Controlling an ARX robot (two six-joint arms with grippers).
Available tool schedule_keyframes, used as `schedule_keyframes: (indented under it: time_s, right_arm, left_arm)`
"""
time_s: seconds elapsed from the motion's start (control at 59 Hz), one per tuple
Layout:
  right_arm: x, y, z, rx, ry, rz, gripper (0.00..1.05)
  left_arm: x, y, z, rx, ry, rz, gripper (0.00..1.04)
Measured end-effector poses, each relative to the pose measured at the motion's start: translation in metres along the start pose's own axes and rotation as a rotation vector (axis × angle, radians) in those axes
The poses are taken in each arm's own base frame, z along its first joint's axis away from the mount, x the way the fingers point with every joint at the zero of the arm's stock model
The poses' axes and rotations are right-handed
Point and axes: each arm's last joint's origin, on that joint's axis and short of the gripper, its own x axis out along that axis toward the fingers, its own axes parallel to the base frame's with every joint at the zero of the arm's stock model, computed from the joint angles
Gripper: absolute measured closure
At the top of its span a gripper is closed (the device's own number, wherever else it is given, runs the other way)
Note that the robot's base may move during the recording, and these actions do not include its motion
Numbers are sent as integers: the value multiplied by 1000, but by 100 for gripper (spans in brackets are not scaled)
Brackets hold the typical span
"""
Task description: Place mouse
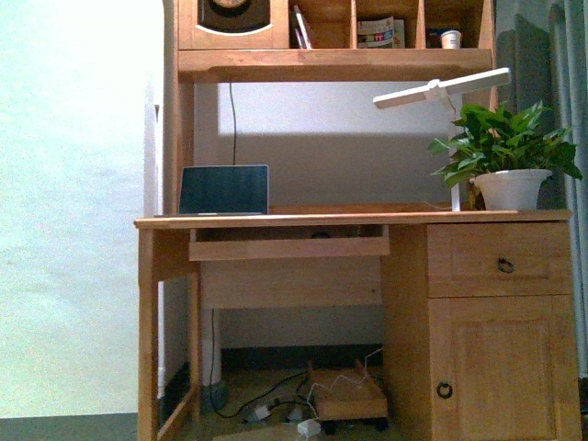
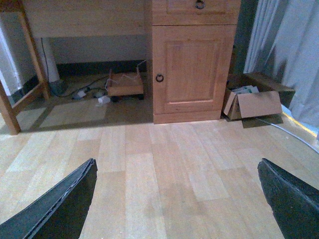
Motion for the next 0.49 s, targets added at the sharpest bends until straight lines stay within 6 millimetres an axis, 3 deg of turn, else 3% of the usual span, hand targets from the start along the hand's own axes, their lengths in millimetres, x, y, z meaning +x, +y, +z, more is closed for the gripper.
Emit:
schedule_keyframes:
  time_s: [0.492]
  right_arm:
    - [0, 0, 0, 0, 0, 0, 7]
  left_arm:
    - [0, 0, 0, 0, 0, 0, 8]
